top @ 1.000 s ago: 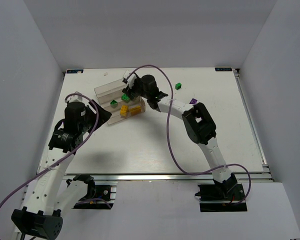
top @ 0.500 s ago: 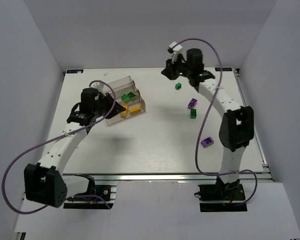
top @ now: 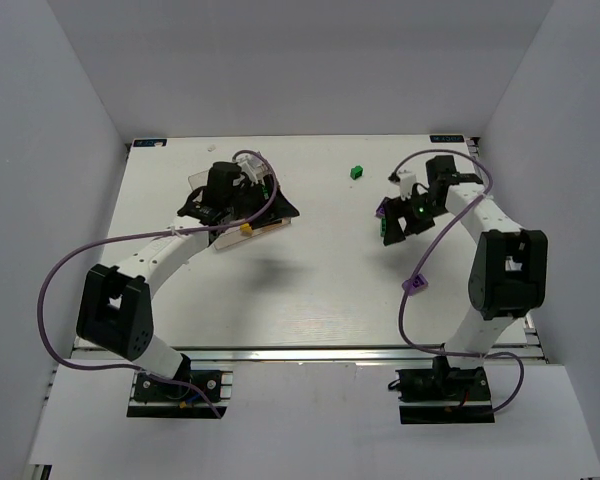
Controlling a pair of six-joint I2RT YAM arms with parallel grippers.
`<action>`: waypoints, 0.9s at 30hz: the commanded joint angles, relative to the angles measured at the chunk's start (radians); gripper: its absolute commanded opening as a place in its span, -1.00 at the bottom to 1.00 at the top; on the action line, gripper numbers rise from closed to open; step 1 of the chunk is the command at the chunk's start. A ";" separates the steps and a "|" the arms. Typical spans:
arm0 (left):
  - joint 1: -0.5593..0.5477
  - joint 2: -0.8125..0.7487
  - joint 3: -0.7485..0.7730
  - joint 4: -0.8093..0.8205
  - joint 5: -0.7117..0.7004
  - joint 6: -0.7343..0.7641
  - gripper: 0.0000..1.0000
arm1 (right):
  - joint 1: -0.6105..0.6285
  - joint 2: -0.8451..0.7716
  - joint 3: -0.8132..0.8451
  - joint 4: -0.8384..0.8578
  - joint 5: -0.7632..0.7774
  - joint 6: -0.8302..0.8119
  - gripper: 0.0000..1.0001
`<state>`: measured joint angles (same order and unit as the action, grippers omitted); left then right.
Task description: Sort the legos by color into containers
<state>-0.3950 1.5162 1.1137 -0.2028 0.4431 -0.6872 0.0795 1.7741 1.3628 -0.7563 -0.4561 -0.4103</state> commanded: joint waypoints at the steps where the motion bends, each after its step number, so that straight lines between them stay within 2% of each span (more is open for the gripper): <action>1: -0.030 -0.007 0.035 0.026 0.002 0.017 0.43 | 0.002 -0.129 -0.076 -0.044 0.036 -0.119 0.69; 5: -0.048 -0.014 0.020 0.023 -0.020 0.020 0.45 | -0.011 -0.174 -0.119 -0.125 -0.064 -0.367 0.68; 7: -0.048 -0.022 0.012 0.022 -0.026 0.021 0.45 | -0.024 -0.159 -0.113 -0.144 -0.087 -0.432 0.70; 8: -0.048 -0.024 0.006 0.020 -0.027 0.025 0.45 | -0.027 -0.150 -0.104 -0.135 -0.090 -0.412 0.69; 9: -0.048 -0.027 0.005 0.020 -0.033 0.025 0.47 | -0.032 -0.133 -0.091 -0.123 -0.089 -0.379 0.69; 13: -0.048 -0.043 -0.006 0.019 -0.055 0.023 0.48 | -0.044 0.005 0.048 -0.040 -0.044 -0.008 0.64; 17: -0.058 -0.051 -0.009 0.011 -0.063 0.023 0.50 | -0.031 0.054 0.108 0.018 -0.030 0.178 0.64; 23: -0.058 -0.068 -0.025 0.002 -0.076 0.026 0.50 | 0.015 0.107 0.128 0.092 0.181 0.360 0.60; 27: -0.058 -0.074 -0.031 -0.004 -0.086 0.023 0.50 | 0.049 0.127 0.133 0.123 0.227 0.403 0.57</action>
<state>-0.4473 1.4982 1.0885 -0.2054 0.3740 -0.6735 0.1074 1.8847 1.4590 -0.6781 -0.3016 -0.0982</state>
